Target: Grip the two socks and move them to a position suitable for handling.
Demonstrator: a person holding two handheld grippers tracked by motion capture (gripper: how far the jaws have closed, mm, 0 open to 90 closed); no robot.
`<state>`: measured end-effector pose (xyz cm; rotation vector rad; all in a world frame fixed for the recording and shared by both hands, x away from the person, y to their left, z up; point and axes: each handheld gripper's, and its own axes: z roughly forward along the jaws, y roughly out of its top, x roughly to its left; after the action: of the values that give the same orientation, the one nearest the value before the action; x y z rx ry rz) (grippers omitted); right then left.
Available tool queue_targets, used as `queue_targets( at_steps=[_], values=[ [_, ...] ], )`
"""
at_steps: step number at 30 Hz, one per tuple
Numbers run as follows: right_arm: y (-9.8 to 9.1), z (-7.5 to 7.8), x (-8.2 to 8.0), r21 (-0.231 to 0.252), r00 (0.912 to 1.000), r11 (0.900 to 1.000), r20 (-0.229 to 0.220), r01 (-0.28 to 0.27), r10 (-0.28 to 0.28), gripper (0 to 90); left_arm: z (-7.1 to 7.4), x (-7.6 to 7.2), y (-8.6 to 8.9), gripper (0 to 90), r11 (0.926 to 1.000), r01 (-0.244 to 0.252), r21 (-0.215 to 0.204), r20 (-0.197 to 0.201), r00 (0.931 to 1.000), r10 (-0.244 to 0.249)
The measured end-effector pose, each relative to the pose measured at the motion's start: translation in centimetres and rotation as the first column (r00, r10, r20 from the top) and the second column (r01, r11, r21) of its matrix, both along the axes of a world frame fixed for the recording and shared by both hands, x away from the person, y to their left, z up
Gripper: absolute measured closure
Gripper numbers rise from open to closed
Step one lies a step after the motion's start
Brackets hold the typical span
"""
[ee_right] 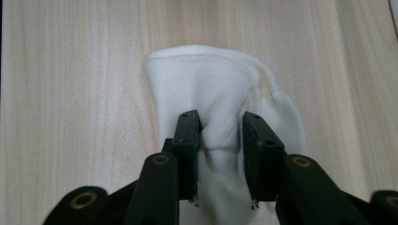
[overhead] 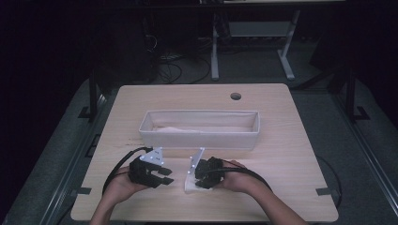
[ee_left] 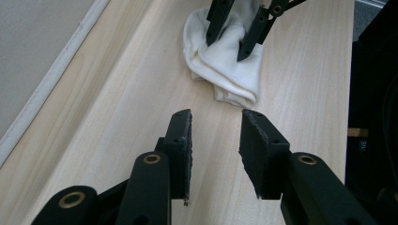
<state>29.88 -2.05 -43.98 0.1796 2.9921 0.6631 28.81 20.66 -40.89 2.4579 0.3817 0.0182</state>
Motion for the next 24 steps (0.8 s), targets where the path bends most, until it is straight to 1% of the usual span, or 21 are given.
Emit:
queue_targets(
  at_steps=[2,5,7,9,15,17,18,21,23,24],
  values=[
    [0.1,0.1,0.1,-0.007,1.0000,1.0000,-0.003,-0.004,0.004,71.2,0.0,0.0,0.0,63.5,1.0000,-0.001,-0.002,0.001,1.0000,0.001],
    [0.4,0.3,0.2,-0.037,0.9999,0.9992,0.000,-0.016,0.016,72.5,0.0,0.0,0.1,61.7,1.0000,-0.008,-0.004,-0.001,1.0000,0.008],
    [0.6,0.4,0.3,-0.048,0.9997,0.9986,-0.011,-0.023,0.022,73.1,0.0,0.1,0.1,60.3,0.9999,-0.011,-0.005,-0.002,0.9999,0.011],
    [0.6,0.5,0.5,-0.048,0.9996,0.9986,-0.022,-0.021,0.020,73.4,0.0,0.1,0.2,59.5,0.9998,-0.016,-0.009,-0.002,0.9999,0.016],
    [0.2,0.7,0.9,-0.022,0.9984,0.9997,-0.056,-0.007,0.006,73.8,0.0,0.1,0.5,56.5,0.9995,-0.029,-0.015,-0.002,0.9996,0.029],
    [0.1,0.8,0.9,-0.021,0.9983,0.9997,-0.058,-0.008,0.007,73.8,0.1,0.2,0.6,55.6,0.9992,-0.034,-0.022,-0.003,0.9994,0.034],
    [0.0,0.9,1.0,-0.021,0.9978,0.9998,-0.067,-0.007,0.006,73.8,0.0,0.2,0.6,55.4,0.9992,-0.035,-0.022,-0.004,0.9994,0.035],
    [-0.1,1.0,1.1,-0.018,0.9972,0.9998,-0.074,0.000,-0.001,73.7,0.0,0.2,0.7,54.5,0.9990,-0.038,-0.025,-0.003,0.9993,0.038],
    [-0.3,1.2,1.2,-0.020,0.9973,0.9998,-0.074,0.002,-0.003,73.7,0.0,0.2,0.8,54.1,0.9988,-0.042,-0.026,-0.004,0.9991,0.042],
    [-0.3,1.2,1.2,-0.017,0.9964,0.9999,-0.084,0.005,-0.006,73.7,0.0,0.2,0.9,53.7,0.9989,-0.041,-0.022,-0.004,0.9991,0.041]
  ],
)
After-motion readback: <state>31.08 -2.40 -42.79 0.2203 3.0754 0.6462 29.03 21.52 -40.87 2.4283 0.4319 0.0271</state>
